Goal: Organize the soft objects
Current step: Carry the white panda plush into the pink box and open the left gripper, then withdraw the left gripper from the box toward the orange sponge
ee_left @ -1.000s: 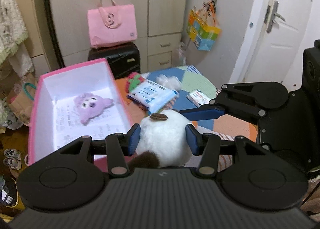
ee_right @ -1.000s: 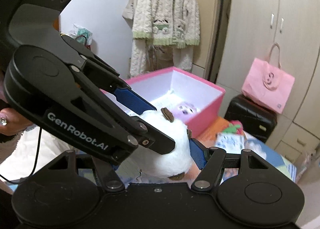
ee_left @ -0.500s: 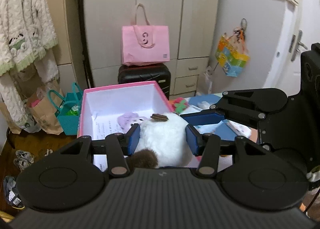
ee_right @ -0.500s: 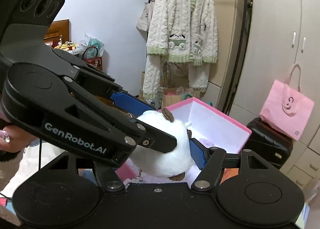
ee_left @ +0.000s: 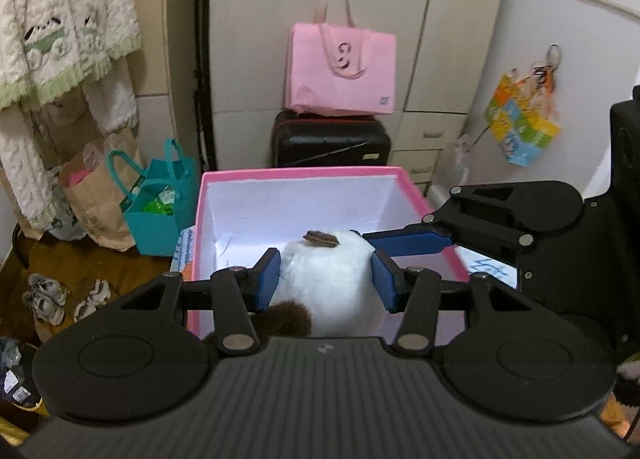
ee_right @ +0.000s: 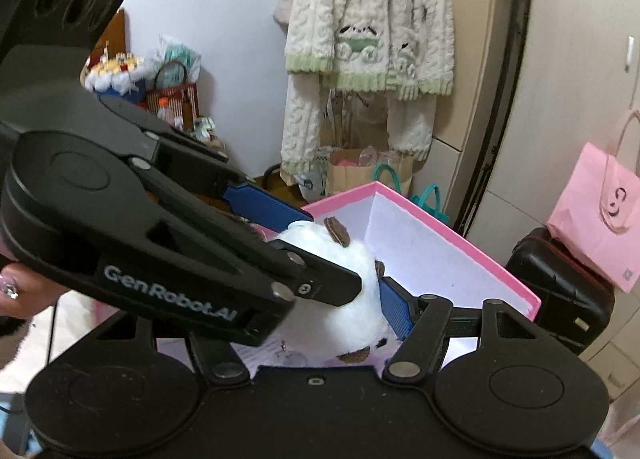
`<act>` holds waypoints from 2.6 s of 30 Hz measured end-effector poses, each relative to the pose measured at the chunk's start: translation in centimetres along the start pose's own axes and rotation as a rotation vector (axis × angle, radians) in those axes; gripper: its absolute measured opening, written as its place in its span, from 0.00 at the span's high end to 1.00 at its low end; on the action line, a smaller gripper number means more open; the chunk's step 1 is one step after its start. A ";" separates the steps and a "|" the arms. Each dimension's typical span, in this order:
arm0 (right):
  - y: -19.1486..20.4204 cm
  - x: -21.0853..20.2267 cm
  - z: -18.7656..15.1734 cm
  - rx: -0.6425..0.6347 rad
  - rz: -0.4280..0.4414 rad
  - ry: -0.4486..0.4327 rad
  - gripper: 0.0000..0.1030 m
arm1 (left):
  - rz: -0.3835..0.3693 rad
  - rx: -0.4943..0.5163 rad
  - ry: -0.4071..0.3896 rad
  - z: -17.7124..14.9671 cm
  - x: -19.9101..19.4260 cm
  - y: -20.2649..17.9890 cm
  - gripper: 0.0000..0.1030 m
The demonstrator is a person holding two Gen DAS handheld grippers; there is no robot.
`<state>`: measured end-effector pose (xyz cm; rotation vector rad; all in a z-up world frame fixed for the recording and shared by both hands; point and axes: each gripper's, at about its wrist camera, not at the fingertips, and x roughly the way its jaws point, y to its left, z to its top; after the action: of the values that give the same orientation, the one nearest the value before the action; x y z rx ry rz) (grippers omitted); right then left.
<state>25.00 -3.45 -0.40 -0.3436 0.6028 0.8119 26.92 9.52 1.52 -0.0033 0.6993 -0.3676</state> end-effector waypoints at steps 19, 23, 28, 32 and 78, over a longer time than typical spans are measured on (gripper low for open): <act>-0.9 3.9 0.6 -0.109 -0.070 0.113 0.26 | 0.064 -0.066 0.030 0.0 2.8 1.8 0.56; -1.4 2.1 -0.3 0.026 -0.077 0.060 0.26 | 0.116 -0.081 -0.072 -1.2 0.1 1.8 0.52; 0.2 -1.3 -2.3 0.063 -0.107 0.016 0.26 | 0.096 -0.065 -0.124 -3.3 -3.2 0.9 0.52; 1.0 -3.9 -3.1 0.098 -0.102 0.006 0.26 | 0.068 -0.017 -0.125 -4.2 -5.3 -1.0 0.52; -1.4 -24.8 -21.7 0.356 -0.325 -0.100 0.25 | -0.297 0.263 0.024 -11.1 -8.0 -19.1 0.32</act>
<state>4.78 -29.45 -1.88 -0.0695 0.5674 0.3966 8.01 -4.35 0.43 0.1479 0.6712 -0.7438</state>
